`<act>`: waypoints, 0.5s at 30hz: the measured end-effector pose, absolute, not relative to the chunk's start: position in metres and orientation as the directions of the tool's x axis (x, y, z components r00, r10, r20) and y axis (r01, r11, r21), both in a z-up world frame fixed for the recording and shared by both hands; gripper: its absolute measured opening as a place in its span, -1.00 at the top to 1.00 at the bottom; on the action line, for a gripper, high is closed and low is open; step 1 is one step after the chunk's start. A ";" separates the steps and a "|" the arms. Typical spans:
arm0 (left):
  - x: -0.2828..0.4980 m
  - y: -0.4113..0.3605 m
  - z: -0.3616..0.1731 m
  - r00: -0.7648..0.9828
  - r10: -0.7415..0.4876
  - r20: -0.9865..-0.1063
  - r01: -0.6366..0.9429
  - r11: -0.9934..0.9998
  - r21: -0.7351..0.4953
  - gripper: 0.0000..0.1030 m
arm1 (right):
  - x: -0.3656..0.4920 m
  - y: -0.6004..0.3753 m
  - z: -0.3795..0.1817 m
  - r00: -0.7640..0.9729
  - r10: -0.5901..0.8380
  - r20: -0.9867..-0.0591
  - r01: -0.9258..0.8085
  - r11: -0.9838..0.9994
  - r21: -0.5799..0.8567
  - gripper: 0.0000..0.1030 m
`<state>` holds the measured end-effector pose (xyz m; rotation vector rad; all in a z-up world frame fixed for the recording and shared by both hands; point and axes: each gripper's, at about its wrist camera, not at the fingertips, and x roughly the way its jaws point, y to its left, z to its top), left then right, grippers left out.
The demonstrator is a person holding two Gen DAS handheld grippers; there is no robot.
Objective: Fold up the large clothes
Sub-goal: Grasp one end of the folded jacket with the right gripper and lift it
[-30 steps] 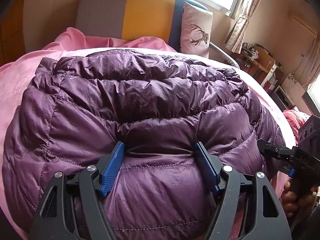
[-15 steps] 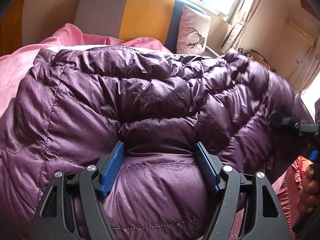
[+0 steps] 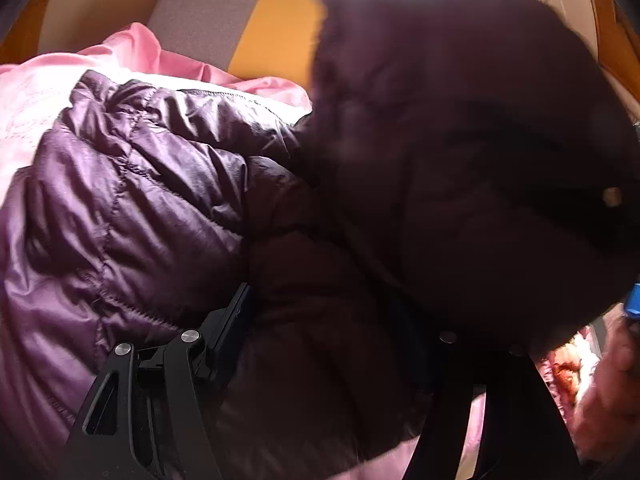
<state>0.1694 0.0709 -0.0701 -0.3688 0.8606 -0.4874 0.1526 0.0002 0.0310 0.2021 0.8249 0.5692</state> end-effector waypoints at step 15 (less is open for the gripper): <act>0.100 0.214 -0.016 0.744 -0.446 -0.498 0.119 0.821 -0.558 -0.35 | 0.132 0.085 0.010 0.526 0.459 -0.715 -0.520 0.840 0.156 0.39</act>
